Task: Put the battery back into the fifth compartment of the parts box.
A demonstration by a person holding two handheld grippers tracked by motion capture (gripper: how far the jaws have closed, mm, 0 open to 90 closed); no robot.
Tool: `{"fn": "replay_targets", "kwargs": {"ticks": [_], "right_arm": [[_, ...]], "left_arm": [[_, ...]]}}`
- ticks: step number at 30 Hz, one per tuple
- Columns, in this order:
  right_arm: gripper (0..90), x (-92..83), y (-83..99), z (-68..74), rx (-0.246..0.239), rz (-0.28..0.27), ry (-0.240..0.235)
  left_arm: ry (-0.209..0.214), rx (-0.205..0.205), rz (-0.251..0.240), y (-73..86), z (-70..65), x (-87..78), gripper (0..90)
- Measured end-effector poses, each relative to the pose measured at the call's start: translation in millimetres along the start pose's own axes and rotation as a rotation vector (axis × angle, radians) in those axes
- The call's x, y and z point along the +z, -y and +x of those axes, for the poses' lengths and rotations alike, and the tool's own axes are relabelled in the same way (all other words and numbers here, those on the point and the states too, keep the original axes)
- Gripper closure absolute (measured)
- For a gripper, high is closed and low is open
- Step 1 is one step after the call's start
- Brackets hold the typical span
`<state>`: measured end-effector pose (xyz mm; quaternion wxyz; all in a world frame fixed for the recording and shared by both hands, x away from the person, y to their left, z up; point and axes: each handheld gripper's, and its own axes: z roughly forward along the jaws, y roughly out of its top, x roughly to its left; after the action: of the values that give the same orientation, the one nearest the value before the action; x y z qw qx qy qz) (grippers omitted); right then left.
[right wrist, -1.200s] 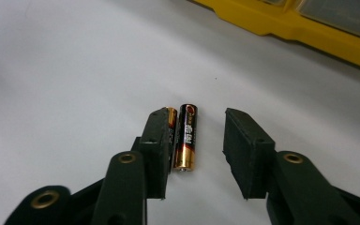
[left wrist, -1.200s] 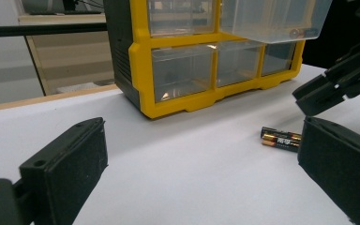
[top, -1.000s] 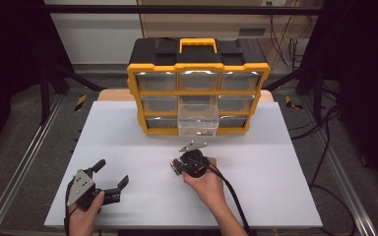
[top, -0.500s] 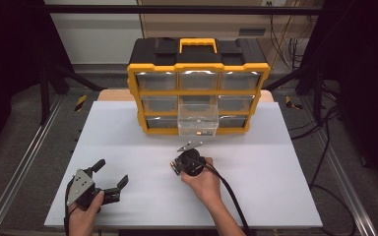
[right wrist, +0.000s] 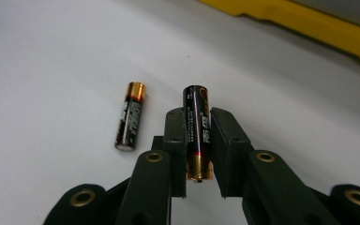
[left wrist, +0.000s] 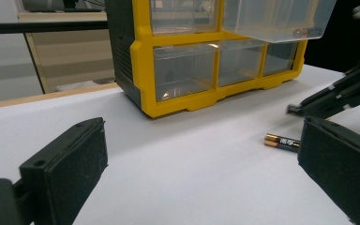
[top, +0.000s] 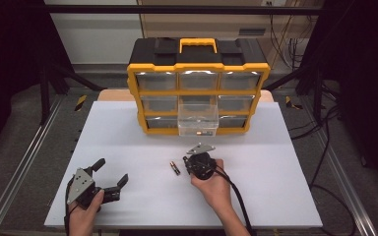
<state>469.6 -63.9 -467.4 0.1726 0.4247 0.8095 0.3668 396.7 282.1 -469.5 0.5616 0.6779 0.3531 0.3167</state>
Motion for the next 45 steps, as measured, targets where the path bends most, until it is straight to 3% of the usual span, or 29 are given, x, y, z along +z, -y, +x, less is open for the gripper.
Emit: {"fn": "replay_targets", "kwargs": {"ticks": [6, 11, 21, 29, 38, 45], "right_arm": [[76.8, -43.4, 7.8, -18.6, -0.001, -0.074, 0.03], [76.8, -77.2, 7.4, -33.7, 0.03, -0.145, 0.056], [76.9, -114.2, 2.3, -59.6, 0.066, -0.235, 0.109], [76.9, -149.4, -18.7, -75.3, 0.073, -0.305, 0.143], [76.8, -169.5, -52.4, -81.3, 0.07, -0.357, 0.155], [76.8, -170.0, -76.5, -82.8, 0.063, -0.381, 0.141]], "left_arm": [[-0.004, -0.003, -0.007, -1.1, 0.4, -0.2, 1.7], [-0.002, -0.007, -0.007, -1.2, 0.3, -0.6, 1.7], [-0.004, -0.004, -0.007, -0.8, 1.0, -1.0, 1.7], [-0.012, -0.004, -0.007, -1.0, 2.1, -2.5, 1.7], [-0.011, -0.006, -0.01, -0.7, 1.8, -3.8, 1.7], [-0.013, -0.008, -0.01, -0.5, 2.7, -3.6, 1.7]]}}
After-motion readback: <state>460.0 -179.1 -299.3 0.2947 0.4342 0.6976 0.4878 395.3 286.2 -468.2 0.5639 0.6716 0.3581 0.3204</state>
